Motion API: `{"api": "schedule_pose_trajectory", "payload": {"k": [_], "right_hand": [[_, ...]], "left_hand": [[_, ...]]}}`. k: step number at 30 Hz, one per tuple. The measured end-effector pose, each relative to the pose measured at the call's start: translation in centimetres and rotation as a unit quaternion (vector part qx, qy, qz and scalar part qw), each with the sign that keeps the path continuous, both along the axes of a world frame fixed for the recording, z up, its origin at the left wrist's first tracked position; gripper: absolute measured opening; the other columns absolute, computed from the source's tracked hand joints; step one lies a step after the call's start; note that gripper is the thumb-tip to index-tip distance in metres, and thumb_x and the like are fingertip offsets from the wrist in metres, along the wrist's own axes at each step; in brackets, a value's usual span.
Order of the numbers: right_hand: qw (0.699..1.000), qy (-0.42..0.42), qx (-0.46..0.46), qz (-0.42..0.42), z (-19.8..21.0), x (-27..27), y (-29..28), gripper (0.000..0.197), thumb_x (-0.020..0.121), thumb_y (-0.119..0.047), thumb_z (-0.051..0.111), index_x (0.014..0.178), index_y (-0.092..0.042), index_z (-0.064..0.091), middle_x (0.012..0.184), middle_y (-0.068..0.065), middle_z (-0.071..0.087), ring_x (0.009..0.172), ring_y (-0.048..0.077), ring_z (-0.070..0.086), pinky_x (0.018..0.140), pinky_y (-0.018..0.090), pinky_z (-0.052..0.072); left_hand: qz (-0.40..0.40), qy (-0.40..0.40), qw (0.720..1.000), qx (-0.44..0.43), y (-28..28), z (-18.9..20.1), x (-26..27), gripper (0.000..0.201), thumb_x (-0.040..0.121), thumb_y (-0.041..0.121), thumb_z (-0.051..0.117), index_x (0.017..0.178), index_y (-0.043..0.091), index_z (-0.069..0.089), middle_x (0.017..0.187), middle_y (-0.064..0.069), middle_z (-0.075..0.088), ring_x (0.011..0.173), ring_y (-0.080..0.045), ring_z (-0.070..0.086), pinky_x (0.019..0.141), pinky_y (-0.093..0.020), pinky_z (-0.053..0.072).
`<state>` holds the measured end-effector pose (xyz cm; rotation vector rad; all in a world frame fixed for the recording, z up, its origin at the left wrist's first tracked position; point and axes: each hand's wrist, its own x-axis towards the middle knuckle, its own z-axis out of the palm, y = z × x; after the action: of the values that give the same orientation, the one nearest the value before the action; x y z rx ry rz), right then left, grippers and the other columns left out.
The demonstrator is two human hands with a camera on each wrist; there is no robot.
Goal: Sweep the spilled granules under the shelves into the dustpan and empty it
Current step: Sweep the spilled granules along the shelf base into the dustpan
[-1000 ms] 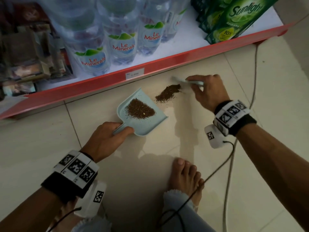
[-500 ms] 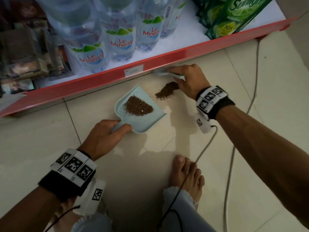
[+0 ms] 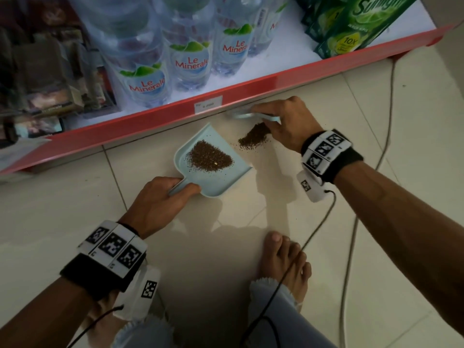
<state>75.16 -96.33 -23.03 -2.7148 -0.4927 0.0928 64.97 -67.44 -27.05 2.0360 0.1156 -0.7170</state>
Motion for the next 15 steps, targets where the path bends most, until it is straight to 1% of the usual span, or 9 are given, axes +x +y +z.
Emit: {"api": "schedule_pose_trajectory", "payload": {"k": [1, 3, 5, 8, 10, 11, 12, 13, 15], "right_hand": [[1.0, -0.023, 0.009, 0.013, 0.7, 0.0, -0.3, 0.035, 0.089, -0.002, 0.058, 0.118, -0.017, 0.072, 0.096, 0.014, 0.076, 0.076, 0.033, 0.07, 0.076, 0.034, 0.057], [0.997, -0.068, 0.004, 0.026, 1.4, 0.2, -0.9, 0.038, 0.087, 0.002, 0.059, 0.119, -0.015, 0.071, 0.103, 0.011, 0.076, 0.087, 0.03, 0.072, 0.083, 0.037, 0.058], [0.997, -0.071, -0.019, 0.027, 1.0, 0.3, -0.9, 0.046, 0.082, 0.008, 0.057, 0.12, -0.014, 0.07, 0.109, 0.01, 0.074, 0.095, 0.029, 0.071, 0.087, 0.04, 0.057], [0.998, -0.047, -0.051, 0.001, -0.1, 0.1, -0.6, 0.05, 0.082, 0.009, 0.055, 0.123, -0.015, 0.069, 0.118, 0.009, 0.071, 0.099, 0.028, 0.07, 0.091, 0.036, 0.055], [0.999, -0.007, -0.036, 0.0, -0.4, -0.5, -1.3, 0.043, 0.086, 0.004, 0.057, 0.121, -0.016, 0.07, 0.114, 0.012, 0.073, 0.092, 0.033, 0.071, 0.087, 0.034, 0.055], [1.0, 0.005, -0.023, 0.009, -0.1, -0.7, -1.7, 0.036, 0.088, 0.0, 0.058, 0.119, -0.015, 0.072, 0.107, 0.015, 0.074, 0.087, 0.035, 0.071, 0.083, 0.036, 0.056], [1.0, 0.006, -0.006, 0.017, 0.2, -1.2, -2.4, 0.03, 0.09, -0.003, 0.059, 0.115, -0.014, 0.073, 0.1, 0.016, 0.076, 0.082, 0.037, 0.071, 0.079, 0.039, 0.057], [1.0, -0.005, 0.012, 0.021, 0.6, -1.4, -2.9, 0.026, 0.091, -0.006, 0.06, 0.112, -0.014, 0.074, 0.097, 0.015, 0.076, 0.08, 0.037, 0.071, 0.075, 0.043, 0.058], [0.998, -0.048, 0.043, 0.016, 1.3, -1.3, -3.2, 0.024, 0.092, -0.008, 0.062, 0.112, -0.015, 0.074, 0.102, 0.011, 0.076, 0.083, 0.032, 0.073, 0.075, 0.043, 0.059]], "left_hand": [[0.003, -0.004, 1.0, 0.001, 0.2, 0.0, 0.0, 0.044, 0.08, 0.055, 0.062, 0.057, 0.021, 0.048, 0.051, 0.007, 0.045, 0.049, -0.01, 0.042, 0.059, -0.032, 0.036], [0.015, -0.002, 1.0, -0.004, 0.3, -0.2, 0.0, 0.043, 0.084, 0.051, 0.064, 0.057, 0.02, 0.048, 0.053, 0.006, 0.045, 0.05, -0.011, 0.042, 0.059, -0.032, 0.035], [0.02, 0.002, 1.0, -0.011, 0.2, -0.3, -0.1, 0.042, 0.085, 0.049, 0.064, 0.058, 0.02, 0.048, 0.054, 0.005, 0.044, 0.051, -0.012, 0.042, 0.059, -0.032, 0.035], [0.001, -0.002, 1.0, -0.006, 0.0, -0.3, -0.3, 0.042, 0.085, 0.048, 0.063, 0.059, 0.02, 0.048, 0.054, 0.005, 0.044, 0.051, -0.012, 0.042, 0.059, -0.031, 0.035], [-0.002, -0.004, 1.0, -0.001, 0.1, -0.2, -0.5, 0.042, 0.086, 0.048, 0.063, 0.058, 0.02, 0.048, 0.052, 0.006, 0.045, 0.049, -0.011, 0.041, 0.058, -0.031, 0.036], [0.002, -0.005, 1.0, 0.001, 0.4, -0.1, -0.4, 0.043, 0.086, 0.049, 0.063, 0.058, 0.02, 0.048, 0.052, 0.006, 0.045, 0.049, -0.011, 0.041, 0.058, -0.031, 0.036], [0.005, -0.002, 1.0, 0.004, 0.4, -0.2, -0.6, 0.043, 0.086, 0.049, 0.063, 0.057, 0.02, 0.048, 0.051, 0.007, 0.045, 0.048, -0.01, 0.041, 0.058, -0.032, 0.036], [0.008, 0.0, 1.0, 0.006, 0.5, -0.2, -0.6, 0.043, 0.086, 0.049, 0.063, 0.057, 0.02, 0.048, 0.051, 0.008, 0.045, 0.048, -0.01, 0.041, 0.058, -0.031, 0.036], [0.015, 0.003, 1.0, 0.007, 0.8, -0.3, -0.7, 0.043, 0.086, 0.049, 0.063, 0.057, 0.02, 0.048, 0.051, 0.007, 0.044, 0.047, -0.009, 0.041, 0.058, -0.031, 0.036]]}}
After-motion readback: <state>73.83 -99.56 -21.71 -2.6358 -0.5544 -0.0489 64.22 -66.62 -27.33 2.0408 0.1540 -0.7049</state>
